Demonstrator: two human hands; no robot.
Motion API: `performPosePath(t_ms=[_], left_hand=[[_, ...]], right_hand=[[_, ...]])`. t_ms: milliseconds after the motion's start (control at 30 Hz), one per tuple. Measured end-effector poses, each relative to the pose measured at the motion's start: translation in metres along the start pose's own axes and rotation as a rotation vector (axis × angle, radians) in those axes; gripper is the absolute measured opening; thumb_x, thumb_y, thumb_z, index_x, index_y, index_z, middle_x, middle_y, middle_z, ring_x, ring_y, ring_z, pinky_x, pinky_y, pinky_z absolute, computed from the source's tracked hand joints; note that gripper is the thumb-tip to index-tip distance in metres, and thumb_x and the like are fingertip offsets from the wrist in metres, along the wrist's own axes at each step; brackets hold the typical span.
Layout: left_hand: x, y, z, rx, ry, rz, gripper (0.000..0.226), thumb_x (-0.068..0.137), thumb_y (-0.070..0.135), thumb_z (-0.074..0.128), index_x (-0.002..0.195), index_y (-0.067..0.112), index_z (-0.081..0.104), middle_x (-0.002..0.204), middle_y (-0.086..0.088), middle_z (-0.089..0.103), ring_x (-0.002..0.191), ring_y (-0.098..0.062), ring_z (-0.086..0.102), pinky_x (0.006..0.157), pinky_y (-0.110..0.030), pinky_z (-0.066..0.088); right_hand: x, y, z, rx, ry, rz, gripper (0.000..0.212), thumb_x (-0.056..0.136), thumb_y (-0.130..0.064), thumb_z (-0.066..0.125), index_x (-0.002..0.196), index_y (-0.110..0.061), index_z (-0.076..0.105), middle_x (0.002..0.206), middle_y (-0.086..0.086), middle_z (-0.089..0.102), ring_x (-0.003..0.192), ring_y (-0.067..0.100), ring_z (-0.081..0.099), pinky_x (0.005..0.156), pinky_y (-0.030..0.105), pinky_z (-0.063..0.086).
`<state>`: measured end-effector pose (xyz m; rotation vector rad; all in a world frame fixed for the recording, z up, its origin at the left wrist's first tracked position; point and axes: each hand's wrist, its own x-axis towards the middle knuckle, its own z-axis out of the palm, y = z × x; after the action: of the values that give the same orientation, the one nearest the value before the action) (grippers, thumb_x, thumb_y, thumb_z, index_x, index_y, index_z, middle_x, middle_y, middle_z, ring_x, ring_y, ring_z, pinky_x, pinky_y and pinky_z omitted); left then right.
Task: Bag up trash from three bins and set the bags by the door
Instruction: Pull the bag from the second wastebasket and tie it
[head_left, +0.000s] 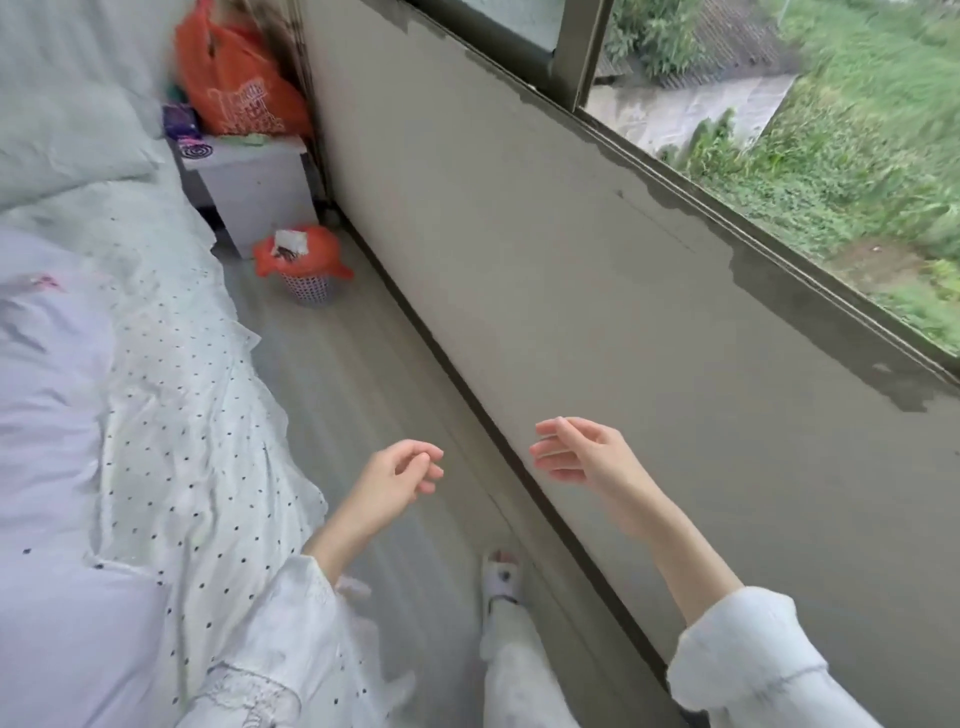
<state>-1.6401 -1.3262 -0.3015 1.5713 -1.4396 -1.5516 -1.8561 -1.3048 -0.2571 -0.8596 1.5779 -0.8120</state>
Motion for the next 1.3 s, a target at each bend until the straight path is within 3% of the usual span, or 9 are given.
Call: performPosePath(t_ms=[167,267,467,600,733,900,1067,1300], left_hand=[[0.110,0.034,-0.040,-0.031,0.146,-0.041,0.020,0.096,0.008,0.036,0.098,0.012,0.056,0.080,0.002,0.060,0.069,-0.010,0.056,0.064,-0.019,0.041],[0.171,0.062,-0.066,-0.049,0.220,-0.059,0.020,0.096,0.009,0.036,0.099,0.013,0.055,0.080,0.003,0.060,0.064,-0.004,0.058,0.064,-0.018,0.041],[0.257,0.086,-0.132,-0.140,0.360,-0.154,0.020,0.096,0.010,0.037,0.095,0.016,0.056,0.084,0.001,0.061,0.074,-0.013,0.057,0.068,-0.021,0.042],[0.313,0.083,-0.182,-0.182,0.436,-0.212,0.021,0.096,0.010,0.036,0.096,0.015,0.056,0.085,-0.002,0.061,0.073,-0.013,0.057,0.068,-0.021,0.043],[0.384,0.075,-0.249,-0.208,0.490,-0.234,0.026,0.096,0.013,0.038,0.087,0.026,0.058,0.086,0.002,0.064,0.076,-0.014,0.060,0.072,-0.023,0.046],[0.488,0.071,-0.347,-0.236,0.486,-0.266,0.025,0.096,0.013,0.037,0.090,0.024,0.059,0.087,0.003,0.064,0.079,-0.016,0.061,0.076,-0.026,0.047],[0.578,0.076,-0.439,-0.244,0.503,-0.335,0.022,0.096,0.012,0.036,0.097,0.017,0.057,0.086,0.000,0.063,0.076,-0.016,0.059,0.072,-0.024,0.045],[0.685,0.045,-0.504,-0.214,0.368,-0.517,0.021,0.096,0.014,0.036,0.098,0.019,0.057,0.086,0.003,0.063,0.076,-0.013,0.059,0.074,-0.024,0.047]], right_hand=[[0.138,-0.063,0.019,-0.055,-0.147,-0.025,0.024,0.096,-0.022,0.043,0.100,-0.012,0.064,0.081,0.001,0.069,0.074,0.013,0.066,0.075,0.024,0.051],[0.215,-0.111,0.030,-0.106,-0.232,-0.030,0.025,0.096,-0.024,0.043,0.102,-0.012,0.064,0.082,0.000,0.069,0.074,0.013,0.066,0.077,0.025,0.052],[0.339,-0.200,0.077,-0.174,-0.383,-0.028,0.025,0.094,-0.024,0.046,0.102,-0.010,0.065,0.086,0.004,0.070,0.081,0.018,0.067,0.084,0.030,0.053],[0.416,-0.236,0.123,-0.229,-0.464,-0.008,0.027,0.095,-0.023,0.043,0.105,-0.008,0.064,0.089,0.006,0.069,0.082,0.019,0.067,0.078,0.025,0.054],[0.502,-0.271,0.181,-0.228,-0.496,0.010,0.029,0.098,-0.022,0.040,0.105,-0.006,0.063,0.085,0.006,0.067,0.077,0.018,0.065,0.067,0.019,0.054],[0.616,-0.316,0.256,-0.214,-0.459,0.073,0.030,0.098,-0.022,0.040,0.107,-0.005,0.062,0.083,0.005,0.067,0.076,0.018,0.065,0.073,0.024,0.052],[0.708,-0.361,0.321,-0.234,-0.475,0.164,0.028,0.098,-0.022,0.040,0.107,-0.005,0.061,0.082,0.004,0.066,0.076,0.017,0.065,0.066,0.020,0.053],[0.842,-0.374,0.377,-0.249,-0.408,0.325,0.024,0.097,-0.020,0.042,0.101,-0.007,0.062,0.081,0.005,0.067,0.076,0.020,0.066,0.069,0.025,0.052]])
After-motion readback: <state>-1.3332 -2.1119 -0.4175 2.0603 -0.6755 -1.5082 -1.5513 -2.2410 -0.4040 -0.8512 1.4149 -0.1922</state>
